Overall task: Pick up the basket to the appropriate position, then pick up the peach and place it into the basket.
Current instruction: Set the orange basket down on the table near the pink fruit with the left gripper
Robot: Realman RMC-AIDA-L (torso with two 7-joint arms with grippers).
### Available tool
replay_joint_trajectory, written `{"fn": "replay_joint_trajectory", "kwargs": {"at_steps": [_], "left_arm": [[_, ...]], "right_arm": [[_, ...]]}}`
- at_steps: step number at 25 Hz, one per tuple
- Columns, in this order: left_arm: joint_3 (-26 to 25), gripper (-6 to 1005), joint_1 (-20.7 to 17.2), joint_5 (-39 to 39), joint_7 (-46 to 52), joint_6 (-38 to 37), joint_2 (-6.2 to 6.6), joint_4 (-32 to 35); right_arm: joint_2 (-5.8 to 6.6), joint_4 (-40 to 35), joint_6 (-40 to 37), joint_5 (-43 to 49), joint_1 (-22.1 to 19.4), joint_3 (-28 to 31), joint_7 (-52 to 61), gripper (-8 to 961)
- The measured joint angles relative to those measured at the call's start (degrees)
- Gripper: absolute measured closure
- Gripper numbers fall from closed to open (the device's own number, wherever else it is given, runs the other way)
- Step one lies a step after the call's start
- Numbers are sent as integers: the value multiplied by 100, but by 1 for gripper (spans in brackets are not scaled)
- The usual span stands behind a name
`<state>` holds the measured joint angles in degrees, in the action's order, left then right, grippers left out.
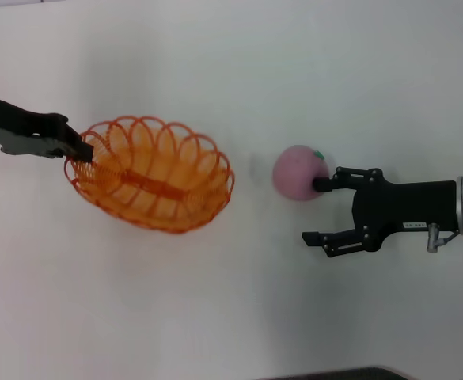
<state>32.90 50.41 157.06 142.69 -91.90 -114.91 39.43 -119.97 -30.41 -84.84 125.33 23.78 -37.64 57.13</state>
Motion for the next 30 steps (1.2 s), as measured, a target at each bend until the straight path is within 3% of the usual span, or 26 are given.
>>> {"fn": "replay_joint_trajectory", "kwargs": {"at_steps": [6,10,16,21,30], "left_arm": [[-545,928,-181,-231,200,-232,-21,-59],[-682,929,-491,-791,477,-308,-148,-83],[-686,929,-876,-996,636,27,-590,300],[-667,929,-1120,-998,688,297,-875,772],[-507,929,-1374,-1149,701,840,-937,884]], "right_arm": [[-5,7,-29,-3,21,9,0,-4],[-8,12,-42,-9,29,28,0,-4],[-7,77,-95,-26,99,35,0,-4],[-1,95,-98,-26,111,38,0,-4],[0,93,-81,-26,60,38,0,-4]]}}
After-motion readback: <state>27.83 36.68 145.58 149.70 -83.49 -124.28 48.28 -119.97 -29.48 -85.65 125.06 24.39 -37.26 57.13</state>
